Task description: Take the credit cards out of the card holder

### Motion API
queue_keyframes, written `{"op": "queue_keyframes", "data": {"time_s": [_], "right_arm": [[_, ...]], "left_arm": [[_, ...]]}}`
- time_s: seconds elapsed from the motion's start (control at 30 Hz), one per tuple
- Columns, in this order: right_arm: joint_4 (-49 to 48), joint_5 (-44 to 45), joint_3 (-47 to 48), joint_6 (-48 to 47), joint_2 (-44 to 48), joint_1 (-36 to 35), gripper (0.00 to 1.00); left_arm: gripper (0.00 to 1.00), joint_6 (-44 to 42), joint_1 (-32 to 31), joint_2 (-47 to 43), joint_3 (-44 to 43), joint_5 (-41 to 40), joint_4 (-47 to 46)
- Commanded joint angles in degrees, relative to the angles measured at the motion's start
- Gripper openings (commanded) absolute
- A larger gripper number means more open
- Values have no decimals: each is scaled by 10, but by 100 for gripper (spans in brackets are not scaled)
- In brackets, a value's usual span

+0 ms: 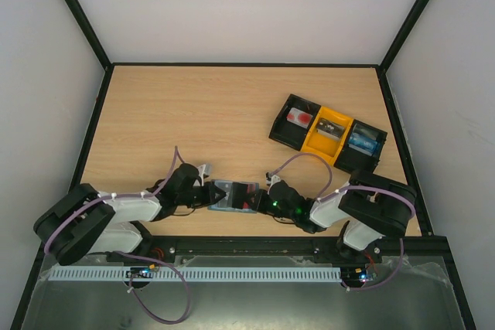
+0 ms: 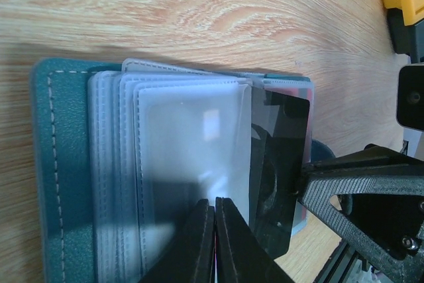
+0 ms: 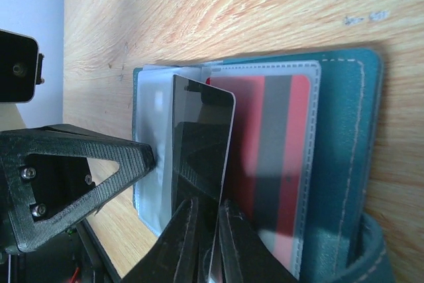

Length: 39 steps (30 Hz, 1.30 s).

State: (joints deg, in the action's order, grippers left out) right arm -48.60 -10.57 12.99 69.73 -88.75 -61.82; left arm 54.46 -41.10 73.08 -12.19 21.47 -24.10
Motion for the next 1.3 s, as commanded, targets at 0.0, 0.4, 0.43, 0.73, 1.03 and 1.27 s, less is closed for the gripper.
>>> {"op": "queue_keyframes", "data": {"time_s": [0.0, 0.4, 0.43, 0.73, 1.03, 1.27], "right_arm": [[-48, 5, -2, 21, -25, 2, 11], [-146, -19, -3, 60, -75, 3, 13], [-153, -21, -3, 63, -78, 4, 13], [-260, -42, -7, 127, -133, 6, 16], [-360, -35, -37, 169, -195, 9, 2], [-369, -30, -59, 162, -193, 14, 2]], "left_arm": [[5, -3, -4, 22, 21, -5, -5], [3, -7, -6, 30, 24, -9, -6], [3, -8, -6, 30, 25, -10, -4], [3, -4, -6, 28, 35, -13, -11], [3, -4, -6, 25, 36, -18, -4], [3, -7, -6, 23, 31, -25, 3]]}}
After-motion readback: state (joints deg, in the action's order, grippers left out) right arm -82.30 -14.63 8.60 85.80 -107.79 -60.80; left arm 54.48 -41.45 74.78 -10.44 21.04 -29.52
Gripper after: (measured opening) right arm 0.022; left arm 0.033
